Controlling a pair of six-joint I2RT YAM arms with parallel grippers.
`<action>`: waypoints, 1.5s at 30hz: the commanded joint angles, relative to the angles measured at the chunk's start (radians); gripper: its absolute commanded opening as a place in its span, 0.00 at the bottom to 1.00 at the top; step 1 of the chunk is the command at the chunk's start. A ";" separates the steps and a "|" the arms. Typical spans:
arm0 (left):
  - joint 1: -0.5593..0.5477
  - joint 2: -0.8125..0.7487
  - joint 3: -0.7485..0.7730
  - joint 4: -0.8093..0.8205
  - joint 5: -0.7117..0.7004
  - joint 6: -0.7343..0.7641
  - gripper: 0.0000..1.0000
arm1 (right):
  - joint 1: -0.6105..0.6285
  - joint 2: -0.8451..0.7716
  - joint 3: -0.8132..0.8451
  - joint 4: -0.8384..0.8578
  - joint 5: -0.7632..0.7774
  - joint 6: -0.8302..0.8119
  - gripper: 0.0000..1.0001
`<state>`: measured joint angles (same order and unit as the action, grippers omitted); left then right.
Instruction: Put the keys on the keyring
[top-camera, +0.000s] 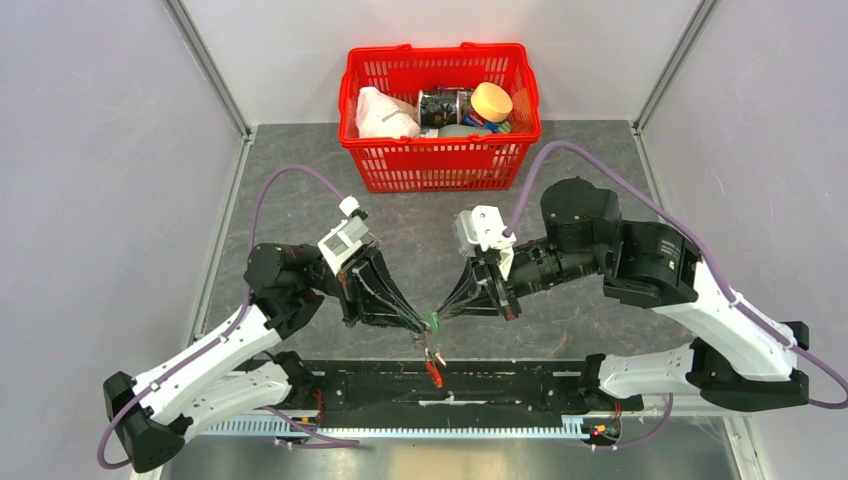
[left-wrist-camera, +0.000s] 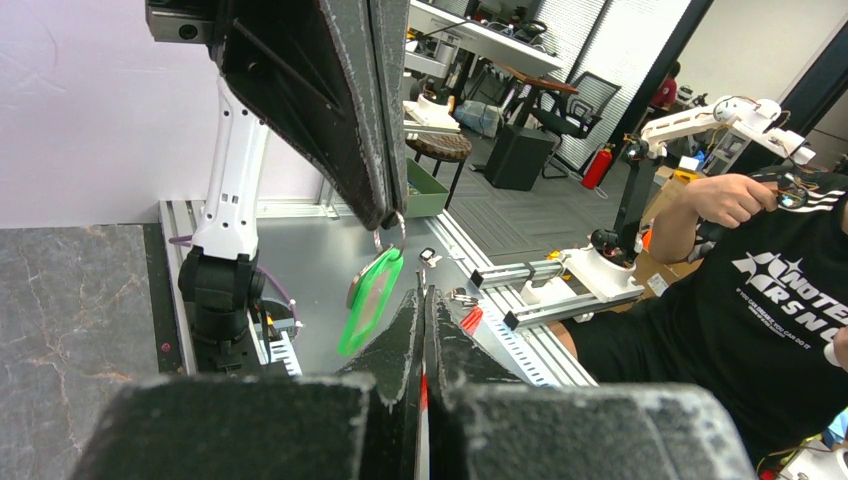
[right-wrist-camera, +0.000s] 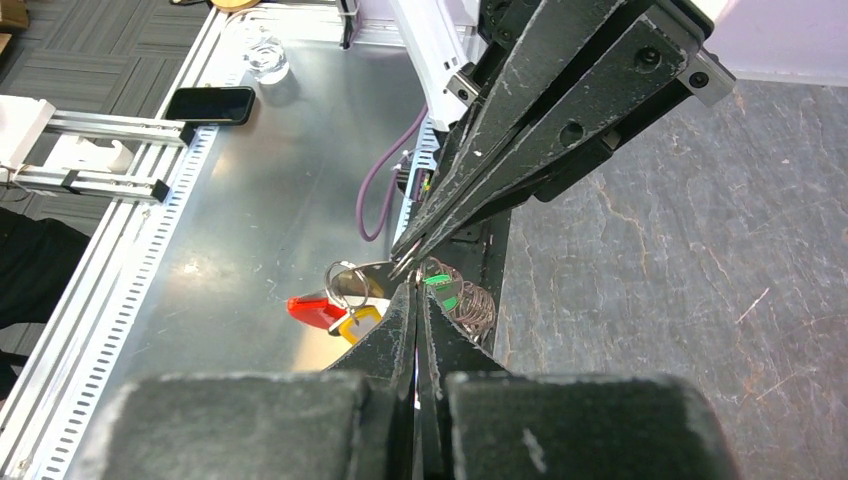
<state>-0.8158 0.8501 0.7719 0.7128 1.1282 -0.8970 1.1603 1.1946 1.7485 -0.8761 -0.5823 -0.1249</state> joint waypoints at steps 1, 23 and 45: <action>-0.005 -0.008 0.020 0.033 -0.011 -0.014 0.02 | -0.002 -0.027 -0.007 0.034 -0.035 -0.019 0.00; -0.005 -0.017 0.020 0.037 -0.004 -0.016 0.02 | -0.002 0.030 0.026 0.031 -0.069 -0.036 0.00; -0.005 -0.013 0.017 0.035 -0.007 -0.014 0.02 | -0.002 0.005 0.011 0.042 -0.104 -0.039 0.00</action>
<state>-0.8158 0.8429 0.7719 0.7128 1.1282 -0.8970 1.1603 1.2179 1.7435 -0.8761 -0.6590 -0.1505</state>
